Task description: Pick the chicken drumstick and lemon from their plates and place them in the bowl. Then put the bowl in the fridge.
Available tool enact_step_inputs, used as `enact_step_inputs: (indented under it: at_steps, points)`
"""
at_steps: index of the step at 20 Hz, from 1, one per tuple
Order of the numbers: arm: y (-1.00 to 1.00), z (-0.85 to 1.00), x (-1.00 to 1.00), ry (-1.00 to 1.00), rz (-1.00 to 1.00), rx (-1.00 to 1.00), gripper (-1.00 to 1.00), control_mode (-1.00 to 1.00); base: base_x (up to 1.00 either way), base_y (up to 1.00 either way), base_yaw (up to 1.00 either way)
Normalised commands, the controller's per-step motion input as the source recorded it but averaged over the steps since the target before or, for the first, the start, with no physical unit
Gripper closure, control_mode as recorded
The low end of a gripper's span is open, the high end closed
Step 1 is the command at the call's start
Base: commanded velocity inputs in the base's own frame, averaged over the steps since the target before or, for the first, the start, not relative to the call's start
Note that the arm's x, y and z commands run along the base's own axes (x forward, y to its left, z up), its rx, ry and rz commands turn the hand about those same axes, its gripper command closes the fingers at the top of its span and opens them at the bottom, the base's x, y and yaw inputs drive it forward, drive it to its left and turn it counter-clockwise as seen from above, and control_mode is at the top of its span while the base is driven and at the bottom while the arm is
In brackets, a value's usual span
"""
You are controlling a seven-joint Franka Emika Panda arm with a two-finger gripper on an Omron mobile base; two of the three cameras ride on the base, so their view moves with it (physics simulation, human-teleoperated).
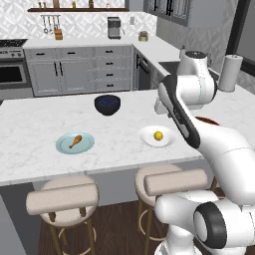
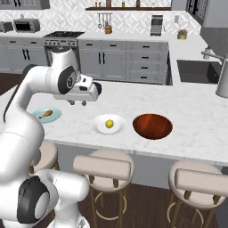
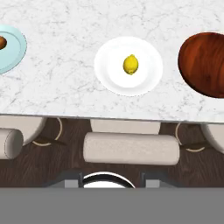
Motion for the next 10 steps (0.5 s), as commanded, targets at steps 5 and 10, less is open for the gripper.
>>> enact_step_inputs:
  at_steps: [5,10]
  points:
    - [0.0,-0.01,-0.37,0.0,0.0,0.0,-1.0,-1.0,0.0,0.0,0.0]
    - [-0.07,-0.41,-0.28,0.16,0.0,0.0,-1.0,-1.0,0.0,0.0,0.0]
